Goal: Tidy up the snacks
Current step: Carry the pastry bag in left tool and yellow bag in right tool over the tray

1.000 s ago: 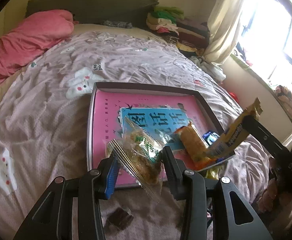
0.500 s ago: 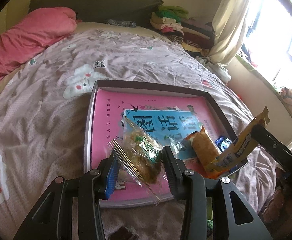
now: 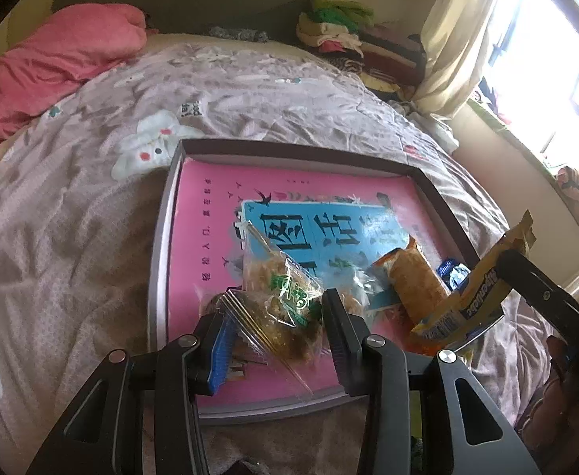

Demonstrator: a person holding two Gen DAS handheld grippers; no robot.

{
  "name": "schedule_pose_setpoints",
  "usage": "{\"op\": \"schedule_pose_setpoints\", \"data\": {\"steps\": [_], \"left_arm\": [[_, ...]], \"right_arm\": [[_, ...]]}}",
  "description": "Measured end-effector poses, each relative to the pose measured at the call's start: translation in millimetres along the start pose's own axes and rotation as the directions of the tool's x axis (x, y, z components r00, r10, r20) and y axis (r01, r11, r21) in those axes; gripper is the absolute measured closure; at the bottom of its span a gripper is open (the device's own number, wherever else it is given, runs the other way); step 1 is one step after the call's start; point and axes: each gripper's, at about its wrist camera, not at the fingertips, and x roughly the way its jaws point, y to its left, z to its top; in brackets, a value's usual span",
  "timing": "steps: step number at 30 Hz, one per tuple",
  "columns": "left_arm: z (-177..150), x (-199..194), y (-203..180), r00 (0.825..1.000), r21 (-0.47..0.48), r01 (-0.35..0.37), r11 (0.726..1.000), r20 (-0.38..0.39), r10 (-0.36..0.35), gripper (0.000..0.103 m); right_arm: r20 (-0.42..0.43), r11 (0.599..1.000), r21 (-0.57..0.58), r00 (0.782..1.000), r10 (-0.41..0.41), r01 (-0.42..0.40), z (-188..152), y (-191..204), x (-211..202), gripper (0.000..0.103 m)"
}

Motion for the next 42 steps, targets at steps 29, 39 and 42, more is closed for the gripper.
{"op": "schedule_pose_setpoints", "data": {"steps": [29,39,42], "left_arm": [[-2.5,9.5,-14.2,0.999,0.032,0.034,0.999,-0.027,-0.033,0.060],[-3.1,9.0,-14.6,0.999,0.030,0.032,0.999,-0.028,-0.032,0.060],[-3.6,9.4,-14.7,0.999,0.027,0.032,0.999,-0.027,-0.032,0.060]], "right_arm": [[-0.086,0.978,0.209,0.996,0.008,0.010,-13.4,-37.2,16.5,0.086],[-0.107,0.981,0.195,0.994,0.005,0.016,-16.3,-34.7,20.8,0.086],[-0.109,0.982,0.187,0.994,-0.021,0.041,-15.2,-35.8,20.6,0.085]]}}
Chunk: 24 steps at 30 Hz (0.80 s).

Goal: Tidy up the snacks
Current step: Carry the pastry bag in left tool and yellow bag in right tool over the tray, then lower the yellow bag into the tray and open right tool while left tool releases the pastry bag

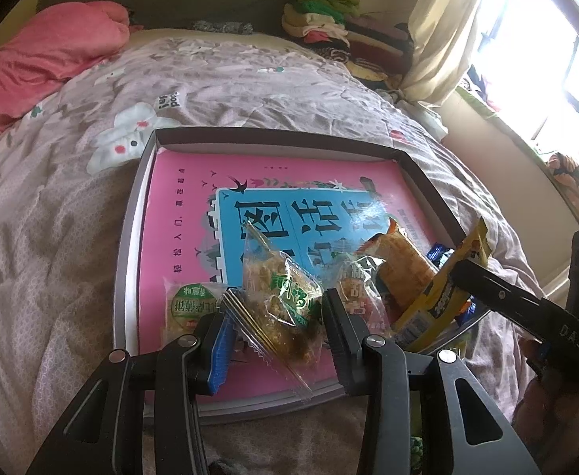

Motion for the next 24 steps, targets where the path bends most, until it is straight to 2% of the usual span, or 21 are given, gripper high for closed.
{"op": "schedule_pose_setpoints", "data": {"steps": [13,24], "left_arm": [[-0.9,-0.3,5.6,1.000,-0.007,-0.013,1.000,-0.003,0.013,0.060],[-0.7,-0.8,8.5,1.000,-0.008,-0.016,1.000,-0.013,0.016,0.060]], "right_arm": [[0.021,0.992,-0.067,0.994,-0.103,0.104,1.3,4.9,-4.7,0.081],[0.047,0.987,-0.081,0.990,-0.134,0.138,3.0,2.5,-13.1,0.076]]}}
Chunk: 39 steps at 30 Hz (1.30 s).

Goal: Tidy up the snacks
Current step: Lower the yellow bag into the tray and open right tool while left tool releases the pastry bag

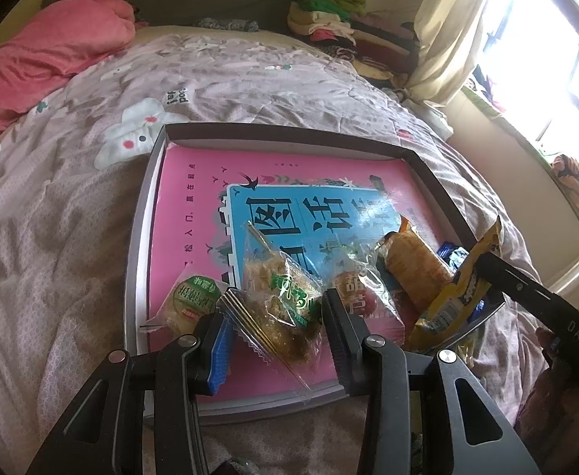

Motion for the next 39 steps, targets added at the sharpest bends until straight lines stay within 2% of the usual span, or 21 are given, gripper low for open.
{"op": "schedule_pose_setpoints", "data": {"steps": [8,32,35,39], "left_arm": [[0.7,2.3,0.1,1.000,-0.003,-0.002,1.000,-0.004,0.002,0.059],[3.0,0.8,1.4,1.000,-0.006,0.005,1.000,-0.003,-0.005,0.056],[3.0,-0.6,-0.3,1.000,0.002,0.006,1.000,-0.002,-0.006,0.052],[3.5,-3.0,-2.1,1.000,0.012,0.002,1.000,0.001,-0.002,0.048]], "right_arm": [[0.006,1.000,0.015,1.000,-0.021,0.020,1.2,-4.9,-1.9,0.069],[0.013,1.000,-0.004,1.000,0.015,-0.015,1.8,0.0,-4.6,0.066],[0.012,1.000,-0.015,1.000,0.017,-0.017,1.3,2.1,-4.8,0.062],[0.013,0.999,-0.034,1.000,0.019,-0.018,1.1,5.6,-5.2,0.061]]}}
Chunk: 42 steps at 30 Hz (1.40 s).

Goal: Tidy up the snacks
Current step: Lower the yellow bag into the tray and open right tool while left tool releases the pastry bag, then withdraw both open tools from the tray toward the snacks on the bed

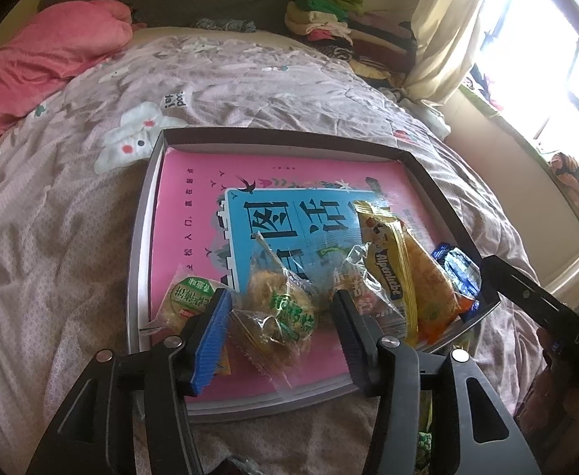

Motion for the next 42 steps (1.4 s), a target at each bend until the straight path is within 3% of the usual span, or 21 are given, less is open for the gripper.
{"op": "schedule_pose_setpoints", "data": {"steps": [12,15,42], "left_arm": [[1.8,-5.3,2.0,1.000,-0.023,0.012,1.000,-0.019,-0.013,0.046],[2.0,-7.6,0.6,1.000,-0.021,0.016,1.000,-0.019,-0.016,0.032],[2.4,-37.5,-10.5,1.000,0.007,0.014,1.000,0.003,-0.014,0.025]], "right_arm": [[-0.013,0.998,-0.064,1.000,0.003,-0.004,-2.7,12.1,2.0,0.056],[-0.008,0.996,-0.091,1.000,0.002,-0.003,-3.6,16.7,0.7,0.054],[0.033,0.986,-0.169,0.999,0.014,-0.008,-3.4,29.8,-10.3,0.038]]}}
